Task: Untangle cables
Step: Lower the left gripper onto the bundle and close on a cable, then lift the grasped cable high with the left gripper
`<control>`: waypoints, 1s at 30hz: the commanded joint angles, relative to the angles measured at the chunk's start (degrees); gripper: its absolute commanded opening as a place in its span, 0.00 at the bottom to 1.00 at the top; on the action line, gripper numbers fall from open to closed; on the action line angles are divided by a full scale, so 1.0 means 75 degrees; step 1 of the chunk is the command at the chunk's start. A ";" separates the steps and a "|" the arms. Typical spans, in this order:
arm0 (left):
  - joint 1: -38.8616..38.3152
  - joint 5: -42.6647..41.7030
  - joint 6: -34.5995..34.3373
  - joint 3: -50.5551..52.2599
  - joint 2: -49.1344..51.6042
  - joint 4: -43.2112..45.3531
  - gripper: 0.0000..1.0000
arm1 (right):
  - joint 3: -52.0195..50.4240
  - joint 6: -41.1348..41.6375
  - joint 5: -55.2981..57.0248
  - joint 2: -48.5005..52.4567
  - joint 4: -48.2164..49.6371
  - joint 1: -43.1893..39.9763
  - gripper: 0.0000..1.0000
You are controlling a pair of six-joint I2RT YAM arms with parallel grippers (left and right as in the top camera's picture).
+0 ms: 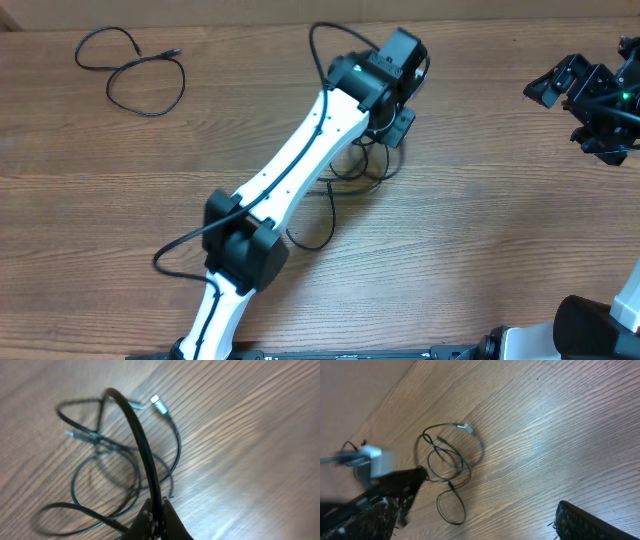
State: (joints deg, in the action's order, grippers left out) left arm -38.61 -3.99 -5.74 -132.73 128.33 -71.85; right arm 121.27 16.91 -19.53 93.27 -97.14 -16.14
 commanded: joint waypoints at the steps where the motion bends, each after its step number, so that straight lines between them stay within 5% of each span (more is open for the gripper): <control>1: 0.0020 -0.0527 -0.0650 -0.0542 -0.1113 0.0122 0.04 | 0.0038 0.0026 -0.0032 -0.0099 0.0020 -0.0015 1.00; 18: 0.0408 -0.1279 -0.1518 -0.0539 -0.3194 0.2430 0.04 | 0.0038 0.0026 -0.0032 -0.0099 0.0020 -0.0015 1.00; 25: 0.0131 0.0752 -0.2020 -0.0256 -0.2906 0.0898 0.04 | 0.0038 0.0023 -0.0032 -0.0099 0.0020 -0.0015 1.00; 30: 0.0096 -0.0323 -0.1489 -0.0221 -0.2611 0.0425 0.04 | 0.0038 0.0023 -0.0032 -0.0099 0.0017 -0.0015 1.00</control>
State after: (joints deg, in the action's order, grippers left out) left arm -37.54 -3.25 -19.14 -134.80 107.20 -69.04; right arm 121.27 16.91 -19.51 93.27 -97.14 -16.14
